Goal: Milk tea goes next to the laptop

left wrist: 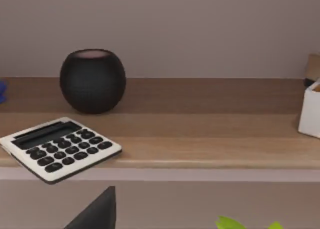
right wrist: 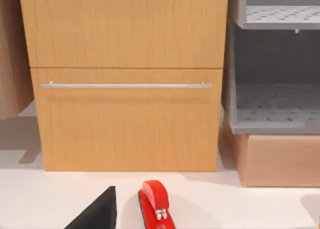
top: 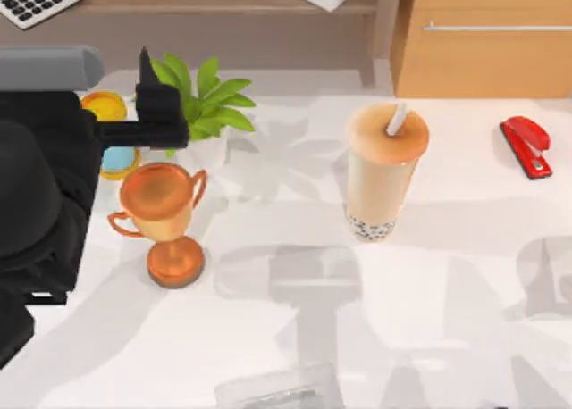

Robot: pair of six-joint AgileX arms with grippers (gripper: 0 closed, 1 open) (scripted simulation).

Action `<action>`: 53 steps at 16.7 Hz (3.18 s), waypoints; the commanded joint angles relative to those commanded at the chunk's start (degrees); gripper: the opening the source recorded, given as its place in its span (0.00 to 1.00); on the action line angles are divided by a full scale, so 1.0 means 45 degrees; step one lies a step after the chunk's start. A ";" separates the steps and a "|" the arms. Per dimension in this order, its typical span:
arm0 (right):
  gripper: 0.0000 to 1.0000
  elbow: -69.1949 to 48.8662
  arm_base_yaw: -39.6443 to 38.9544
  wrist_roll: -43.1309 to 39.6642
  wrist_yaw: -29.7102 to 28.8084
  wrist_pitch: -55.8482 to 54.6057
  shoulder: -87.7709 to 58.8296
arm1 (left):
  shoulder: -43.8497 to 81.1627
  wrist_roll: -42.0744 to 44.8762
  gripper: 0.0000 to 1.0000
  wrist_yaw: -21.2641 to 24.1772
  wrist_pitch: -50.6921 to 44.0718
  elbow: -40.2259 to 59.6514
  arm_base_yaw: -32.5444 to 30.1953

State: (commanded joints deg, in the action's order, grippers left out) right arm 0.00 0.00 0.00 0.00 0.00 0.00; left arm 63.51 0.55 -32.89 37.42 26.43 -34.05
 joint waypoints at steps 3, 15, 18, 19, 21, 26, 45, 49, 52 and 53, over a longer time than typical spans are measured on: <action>1.00 0.0000 0.0000 0.0000 0.0000 0.0000 0.0000 | 0.1752 -0.0066 1.00 -0.1020 0.1428 0.1075 -0.1131; 1.00 0.0000 0.0000 0.0000 0.0000 0.0000 0.0000 | 1.1429 0.0046 1.00 -0.6021 0.7204 0.5173 -0.6337; 1.00 0.0000 0.0000 0.0000 0.0000 0.0000 0.0000 | 1.3384 0.0142 1.00 -0.6962 0.8195 0.5840 -0.7371; 1.00 0.0000 0.0000 0.0000 0.0000 0.0000 0.0000 | 1.3897 0.0164 1.00 -0.7216 0.8462 0.6020 -0.7644; 1.00 0.0000 0.0000 0.0000 0.0000 0.0000 0.0000 | 1.4621 0.0190 1.00 -0.7581 0.8830 0.6269 -0.8013; 1.00 0.0000 0.0000 0.0000 0.0000 0.0000 0.0000 | 1.5128 0.0207 1.00 -0.7833 0.9069 0.6427 -0.8250; 1.00 0.0000 0.0000 0.0000 0.0000 0.0000 0.0000 | 1.5975 0.0042 0.85 -0.5557 0.7590 0.8578 -0.5982; 1.00 0.0000 0.0000 0.0000 0.0000 0.0000 0.0000 | 1.5975 0.0042 0.55 -0.5557 0.7590 0.8578 -0.5982; 1.00 0.0000 0.0000 0.0000 0.0000 0.0000 0.0000 | 1.5975 0.0042 0.32 -0.5557 0.7590 0.8578 -0.5982; 1.00 0.0000 0.0000 0.0000 0.0000 0.0000 0.0000 | 1.5975 0.0042 0.25 -0.5557 0.7590 0.8578 -0.5982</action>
State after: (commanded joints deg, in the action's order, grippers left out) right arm 0.00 0.00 0.00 0.00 0.00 0.00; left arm 135.40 0.74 -57.90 71.58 65.03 -60.96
